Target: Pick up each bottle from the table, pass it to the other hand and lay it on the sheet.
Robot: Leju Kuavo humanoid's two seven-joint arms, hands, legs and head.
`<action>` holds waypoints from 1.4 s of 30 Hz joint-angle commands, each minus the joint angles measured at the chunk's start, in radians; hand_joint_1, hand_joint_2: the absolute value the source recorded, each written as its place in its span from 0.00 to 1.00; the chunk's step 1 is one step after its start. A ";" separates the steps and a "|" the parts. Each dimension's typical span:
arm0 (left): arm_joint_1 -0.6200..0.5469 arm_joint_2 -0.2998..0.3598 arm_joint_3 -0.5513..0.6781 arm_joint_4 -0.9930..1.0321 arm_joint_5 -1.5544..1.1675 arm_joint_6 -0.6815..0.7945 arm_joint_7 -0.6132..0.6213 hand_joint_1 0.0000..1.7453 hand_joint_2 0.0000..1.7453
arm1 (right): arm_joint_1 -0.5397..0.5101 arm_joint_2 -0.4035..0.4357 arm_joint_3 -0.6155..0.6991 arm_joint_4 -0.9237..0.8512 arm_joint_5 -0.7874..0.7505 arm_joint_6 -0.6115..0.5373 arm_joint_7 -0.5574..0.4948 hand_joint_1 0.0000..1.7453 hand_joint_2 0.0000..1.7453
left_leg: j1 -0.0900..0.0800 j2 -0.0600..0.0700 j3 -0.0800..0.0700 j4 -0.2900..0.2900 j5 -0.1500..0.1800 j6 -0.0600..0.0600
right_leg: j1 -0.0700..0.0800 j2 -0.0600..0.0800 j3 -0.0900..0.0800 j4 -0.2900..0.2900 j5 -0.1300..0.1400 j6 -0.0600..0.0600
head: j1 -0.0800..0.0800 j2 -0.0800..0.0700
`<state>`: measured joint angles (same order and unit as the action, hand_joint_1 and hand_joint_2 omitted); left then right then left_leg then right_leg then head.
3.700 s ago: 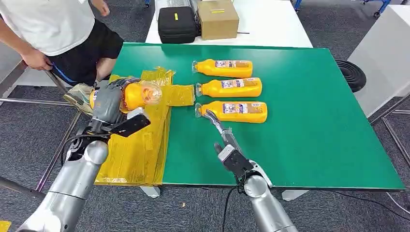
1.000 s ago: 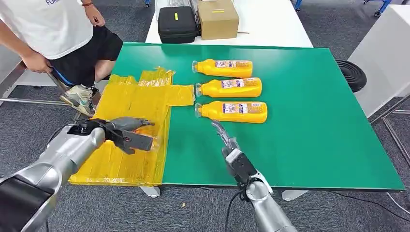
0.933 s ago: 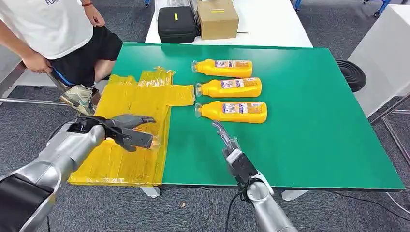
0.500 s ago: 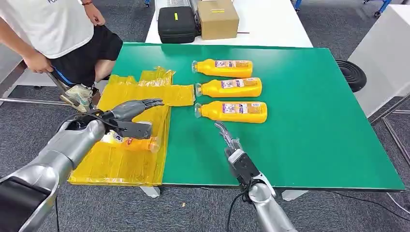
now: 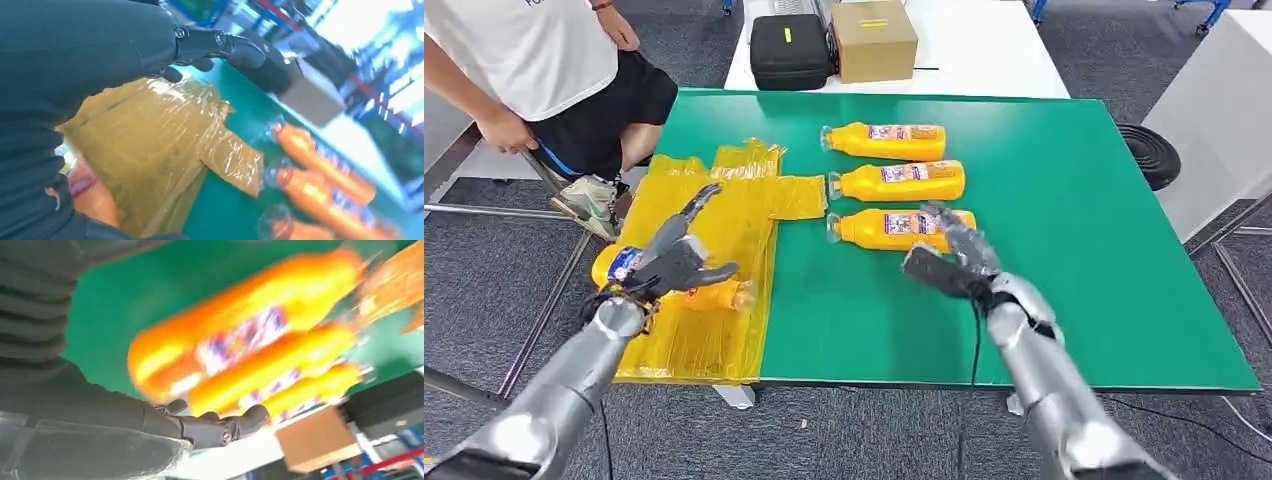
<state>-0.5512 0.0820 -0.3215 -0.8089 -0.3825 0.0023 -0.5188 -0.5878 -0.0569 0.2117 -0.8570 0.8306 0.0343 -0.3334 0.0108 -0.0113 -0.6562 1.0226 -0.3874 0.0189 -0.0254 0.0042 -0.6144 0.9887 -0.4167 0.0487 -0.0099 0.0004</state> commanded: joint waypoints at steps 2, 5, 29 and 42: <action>0.193 -0.072 0.206 -0.207 0.037 0.026 0.011 0.00 1.00 | -0.322 -0.027 0.063 0.370 0.069 0.017 0.033 0.00 1.00 | 0.000 0.004 0.003 0.000 -0.002 0.000 | 0.000 0.003 0.001 0.000 -0.001 -0.002 | 0.000 0.000; 0.185 -0.081 0.205 -0.201 0.034 0.030 0.013 0.00 1.00 | -0.331 -0.015 0.085 0.395 0.085 0.035 0.037 0.00 1.00 | 0.000 0.003 0.002 0.001 -0.002 0.000 | 0.001 0.002 0.001 0.000 -0.001 -0.002 | 0.000 0.000; 0.143 -0.110 0.213 -0.076 0.027 0.047 0.008 0.00 1.00 | -0.416 -0.026 0.158 0.557 0.110 0.113 0.119 0.00 1.00 | 0.000 0.001 0.002 0.001 -0.001 0.000 | 0.001 -0.001 0.001 0.001 -0.002 -0.002 | 0.000 0.000; 0.146 -0.117 0.219 -0.062 0.043 0.060 0.000 0.00 1.00 | -0.440 -0.035 0.131 0.573 0.103 0.119 0.168 0.00 1.00 | 0.001 0.001 0.002 0.000 -0.001 0.000 | 0.002 -0.001 0.002 0.000 -0.002 -0.002 | 0.000 0.000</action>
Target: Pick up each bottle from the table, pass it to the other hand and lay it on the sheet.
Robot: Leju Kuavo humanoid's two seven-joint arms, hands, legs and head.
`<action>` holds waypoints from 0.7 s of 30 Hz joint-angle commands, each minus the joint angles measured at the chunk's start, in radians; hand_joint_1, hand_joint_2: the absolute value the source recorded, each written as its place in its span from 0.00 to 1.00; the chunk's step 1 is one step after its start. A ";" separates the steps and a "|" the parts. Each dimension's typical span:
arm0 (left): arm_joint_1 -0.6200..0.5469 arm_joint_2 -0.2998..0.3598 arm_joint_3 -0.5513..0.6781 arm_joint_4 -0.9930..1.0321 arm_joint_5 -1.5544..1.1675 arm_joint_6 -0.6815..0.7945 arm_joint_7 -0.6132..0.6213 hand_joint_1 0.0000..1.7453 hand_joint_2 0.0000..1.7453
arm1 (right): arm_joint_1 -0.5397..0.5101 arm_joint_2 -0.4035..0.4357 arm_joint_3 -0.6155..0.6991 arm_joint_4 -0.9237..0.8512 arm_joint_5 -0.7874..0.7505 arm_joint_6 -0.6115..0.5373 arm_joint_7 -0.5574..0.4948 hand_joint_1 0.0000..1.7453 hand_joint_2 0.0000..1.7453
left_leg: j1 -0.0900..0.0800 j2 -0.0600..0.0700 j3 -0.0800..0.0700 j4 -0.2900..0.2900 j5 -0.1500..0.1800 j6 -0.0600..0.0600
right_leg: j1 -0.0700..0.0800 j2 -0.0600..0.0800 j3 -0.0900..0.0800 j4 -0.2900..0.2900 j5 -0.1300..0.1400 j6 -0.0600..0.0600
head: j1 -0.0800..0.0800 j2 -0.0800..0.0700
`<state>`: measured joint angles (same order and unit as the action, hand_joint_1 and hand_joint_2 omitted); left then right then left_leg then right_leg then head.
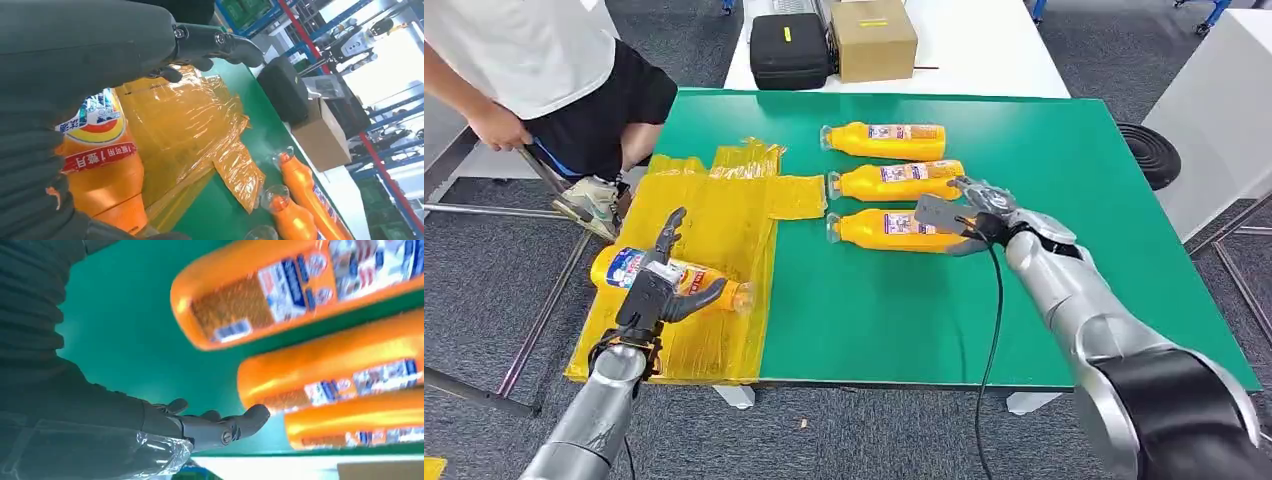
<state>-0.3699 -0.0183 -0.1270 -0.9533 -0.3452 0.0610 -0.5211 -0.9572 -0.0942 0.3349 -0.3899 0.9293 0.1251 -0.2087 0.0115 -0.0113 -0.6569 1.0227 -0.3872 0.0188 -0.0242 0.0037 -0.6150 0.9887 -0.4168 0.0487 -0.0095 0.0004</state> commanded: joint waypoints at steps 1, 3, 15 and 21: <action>-0.040 -0.019 0.021 0.094 0.010 0.000 0.003 0.00 1.00 | -0.062 0.010 0.015 0.120 0.020 0.043 0.080 0.00 1.00 | 0.000 0.000 0.002 0.000 -0.001 0.000 | 0.000 -0.001 0.002 0.000 -0.001 -0.002 | 0.000 0.000; -0.040 -0.020 0.020 0.096 0.010 0.002 0.003 0.00 1.00 | -0.051 0.014 0.015 0.123 0.019 0.038 0.079 0.00 1.00 | 0.000 0.000 0.003 0.000 -0.001 0.000 | 0.001 -0.001 0.003 -0.001 -0.001 -0.002 | 0.000 0.000; -0.062 -0.024 -0.004 0.124 0.019 -0.002 0.006 0.00 1.00 | -0.048 -0.002 0.011 0.145 0.042 0.043 0.138 0.00 1.00 | 0.000 -0.001 0.003 0.000 -0.001 0.000 | 0.001 -0.002 0.004 0.000 -0.001 -0.002 | 0.000 0.000; -0.066 -0.007 -0.026 0.162 0.062 0.004 -0.008 0.00 1.00 | -0.055 -0.021 -0.011 0.153 0.060 0.001 0.194 0.00 1.00 | 0.000 -0.001 0.004 0.000 -0.002 0.000 | 0.001 -0.003 0.005 -0.001 -0.002 -0.003 | 0.000 0.000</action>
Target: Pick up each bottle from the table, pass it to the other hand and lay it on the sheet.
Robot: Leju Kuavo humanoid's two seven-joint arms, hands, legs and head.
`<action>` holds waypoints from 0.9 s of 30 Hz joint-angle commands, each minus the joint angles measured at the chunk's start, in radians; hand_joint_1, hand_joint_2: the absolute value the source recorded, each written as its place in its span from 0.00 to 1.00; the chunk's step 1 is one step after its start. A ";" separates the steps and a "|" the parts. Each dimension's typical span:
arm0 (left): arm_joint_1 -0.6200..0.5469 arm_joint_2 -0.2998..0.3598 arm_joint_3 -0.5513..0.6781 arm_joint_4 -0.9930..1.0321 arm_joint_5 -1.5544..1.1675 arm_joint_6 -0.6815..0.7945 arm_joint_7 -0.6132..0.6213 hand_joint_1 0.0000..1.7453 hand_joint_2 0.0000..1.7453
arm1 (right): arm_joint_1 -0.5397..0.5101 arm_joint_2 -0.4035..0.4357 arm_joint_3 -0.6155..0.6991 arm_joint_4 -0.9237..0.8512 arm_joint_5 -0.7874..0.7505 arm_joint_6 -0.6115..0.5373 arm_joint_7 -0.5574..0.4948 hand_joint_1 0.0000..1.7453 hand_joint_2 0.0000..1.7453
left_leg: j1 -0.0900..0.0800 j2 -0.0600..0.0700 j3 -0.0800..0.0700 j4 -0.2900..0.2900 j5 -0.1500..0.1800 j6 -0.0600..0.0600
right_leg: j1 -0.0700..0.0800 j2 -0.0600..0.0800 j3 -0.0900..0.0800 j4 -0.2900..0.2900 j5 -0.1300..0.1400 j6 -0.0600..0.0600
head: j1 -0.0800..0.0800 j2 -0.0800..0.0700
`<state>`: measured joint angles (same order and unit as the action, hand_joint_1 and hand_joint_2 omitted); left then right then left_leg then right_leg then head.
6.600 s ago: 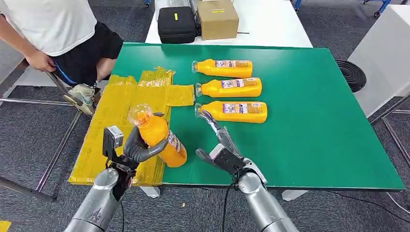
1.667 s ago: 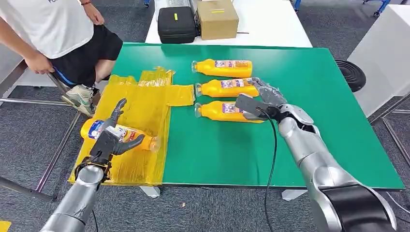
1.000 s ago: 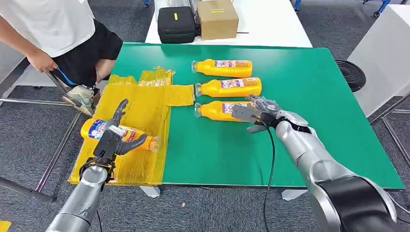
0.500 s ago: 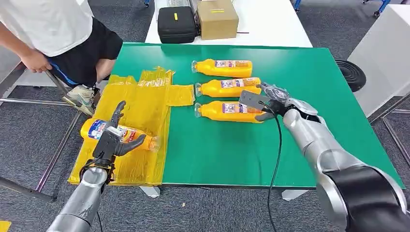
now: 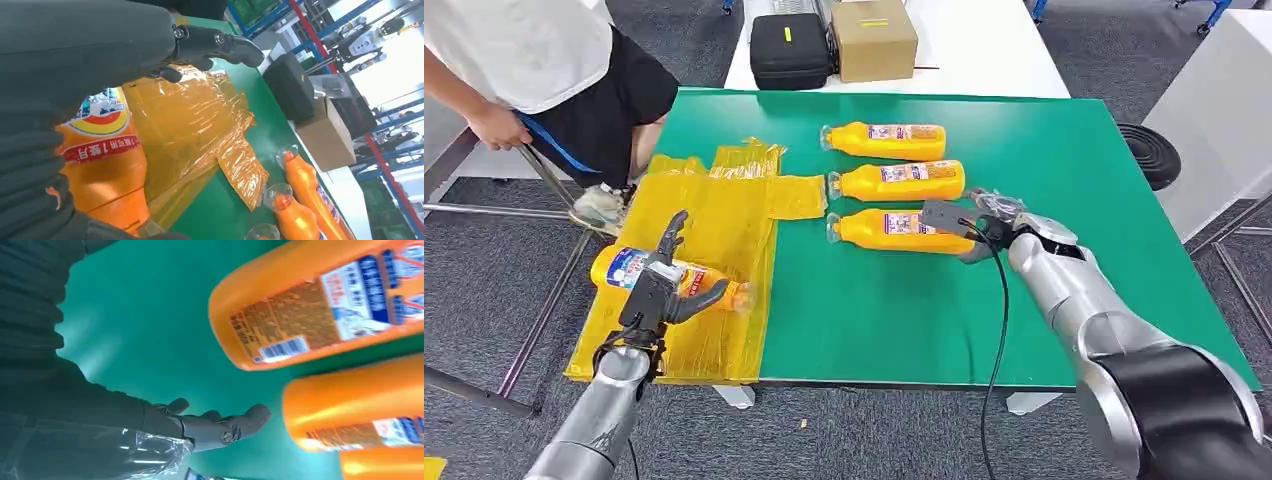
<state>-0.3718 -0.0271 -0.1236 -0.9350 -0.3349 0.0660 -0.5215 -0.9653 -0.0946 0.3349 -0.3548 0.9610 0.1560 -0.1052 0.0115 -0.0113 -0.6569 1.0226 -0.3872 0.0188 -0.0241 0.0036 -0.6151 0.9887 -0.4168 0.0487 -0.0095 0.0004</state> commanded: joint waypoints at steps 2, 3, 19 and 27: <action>-0.071 -0.002 -0.037 0.149 0.059 0.001 -0.007 0.00 1.00 | -0.049 -0.031 -0.017 0.119 0.033 -0.027 0.098 0.00 1.00 | 0.000 -0.001 0.002 0.000 -0.001 0.000 | 0.000 -0.001 0.002 0.000 -0.001 -0.002 | 0.000 0.000; -0.072 -0.003 -0.038 0.149 0.059 0.001 -0.007 0.00 1.00 | -0.050 -0.032 -0.018 0.119 0.033 -0.026 0.097 0.00 1.00 | 0.000 0.000 0.003 0.000 -0.001 0.000 | 0.000 -0.001 0.004 0.000 -0.002 -0.002 | 0.000 0.000; -0.110 -0.018 -0.063 0.204 0.084 0.024 -0.001 0.00 1.00 | 0.012 -0.025 -0.048 0.118 0.071 -0.088 0.032 0.00 1.00 | 0.000 0.000 0.002 0.000 -0.001 0.000 | 0.000 -0.001 0.002 -0.001 -0.001 -0.002 | 0.000 0.000; -0.119 -0.026 -0.069 0.224 0.091 0.031 0.000 0.00 1.00 | 0.016 -0.001 -0.044 0.121 0.088 -0.097 0.037 0.00 1.00 | 0.000 0.001 0.003 0.000 -0.001 0.000 | 0.001 0.000 0.003 0.000 -0.001 -0.002 | 0.000 0.000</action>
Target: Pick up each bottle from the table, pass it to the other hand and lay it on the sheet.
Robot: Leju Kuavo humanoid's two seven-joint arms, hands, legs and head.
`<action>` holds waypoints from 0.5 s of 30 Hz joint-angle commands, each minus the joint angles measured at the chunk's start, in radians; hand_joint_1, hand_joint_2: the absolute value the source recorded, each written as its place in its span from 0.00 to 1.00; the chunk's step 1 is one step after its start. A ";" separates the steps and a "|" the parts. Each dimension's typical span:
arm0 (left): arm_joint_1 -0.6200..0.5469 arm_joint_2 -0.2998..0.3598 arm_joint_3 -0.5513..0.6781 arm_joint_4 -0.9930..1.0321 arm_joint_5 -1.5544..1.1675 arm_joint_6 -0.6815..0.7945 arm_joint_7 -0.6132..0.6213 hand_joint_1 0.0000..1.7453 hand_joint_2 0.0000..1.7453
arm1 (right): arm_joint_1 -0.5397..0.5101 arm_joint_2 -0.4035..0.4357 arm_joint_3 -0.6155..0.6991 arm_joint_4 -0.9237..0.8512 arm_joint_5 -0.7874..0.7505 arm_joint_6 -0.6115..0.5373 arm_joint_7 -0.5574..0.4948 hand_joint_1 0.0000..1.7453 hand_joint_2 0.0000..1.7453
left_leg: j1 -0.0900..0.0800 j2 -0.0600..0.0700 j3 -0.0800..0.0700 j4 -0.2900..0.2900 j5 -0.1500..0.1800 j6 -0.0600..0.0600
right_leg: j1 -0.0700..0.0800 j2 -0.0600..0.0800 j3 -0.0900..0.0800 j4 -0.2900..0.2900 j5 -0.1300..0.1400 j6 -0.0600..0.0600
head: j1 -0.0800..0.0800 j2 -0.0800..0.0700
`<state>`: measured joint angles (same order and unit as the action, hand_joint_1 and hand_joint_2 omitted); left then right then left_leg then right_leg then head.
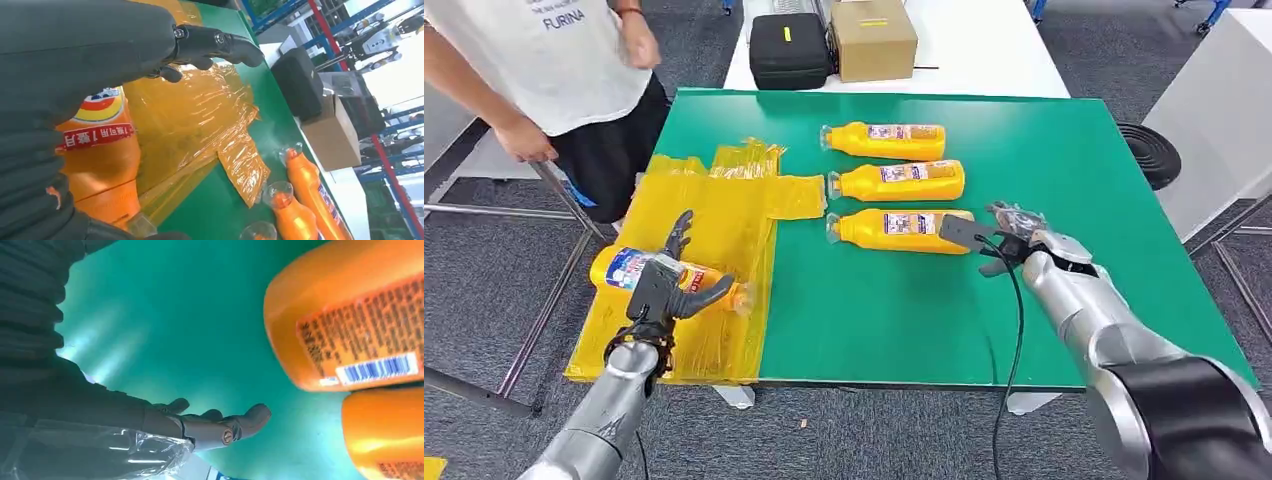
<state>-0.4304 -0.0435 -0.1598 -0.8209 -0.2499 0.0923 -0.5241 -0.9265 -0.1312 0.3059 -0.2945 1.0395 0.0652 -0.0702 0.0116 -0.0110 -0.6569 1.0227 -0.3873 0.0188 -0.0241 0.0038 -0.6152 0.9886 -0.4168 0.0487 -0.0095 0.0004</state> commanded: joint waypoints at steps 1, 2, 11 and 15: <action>-0.060 -0.010 -0.033 0.110 0.006 0.004 0.003 0.00 1.00 | -0.023 0.036 -0.015 0.061 0.010 -0.006 0.002 0.00 1.00 | 0.000 0.001 0.002 0.000 -0.001 0.000 | 0.001 0.000 0.002 0.000 -0.001 -0.002 | 0.000 0.000; -0.061 -0.011 -0.034 0.115 0.007 0.005 0.002 0.00 1.00 | -0.020 0.040 -0.013 0.061 0.013 -0.008 0.002 0.00 1.00 | 0.000 0.001 0.003 0.000 -0.001 0.000 | 0.000 -0.001 0.004 0.000 -0.001 -0.002 | 0.000 0.000; -0.074 -0.012 -0.038 0.141 0.027 0.012 -0.017 0.00 1.00 | -0.030 0.053 -0.016 0.059 0.029 -0.047 0.005 0.00 1.00 | 0.000 0.001 0.004 0.000 -0.002 0.000 | 0.001 -0.001 0.004 0.000 -0.002 -0.003 | 0.000 0.000; -0.073 -0.012 -0.038 0.141 0.027 0.012 -0.017 0.00 1.00 | -0.031 0.053 -0.016 0.059 0.029 -0.046 0.005 0.00 1.00 | 0.000 0.001 0.002 0.000 -0.001 0.000 | 0.000 0.000 0.002 0.000 -0.001 -0.002 | 0.000 0.000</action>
<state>-0.4509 -0.0549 -0.1732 -0.7668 -0.2285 0.1057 -0.5417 -0.9104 -0.0961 0.3056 -0.2926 1.0670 0.0229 -0.0694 0.0115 -0.0111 -0.6569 1.0228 -0.3872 0.0187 -0.0241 0.0037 -0.6152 0.9886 -0.4168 0.0487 -0.0095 0.0004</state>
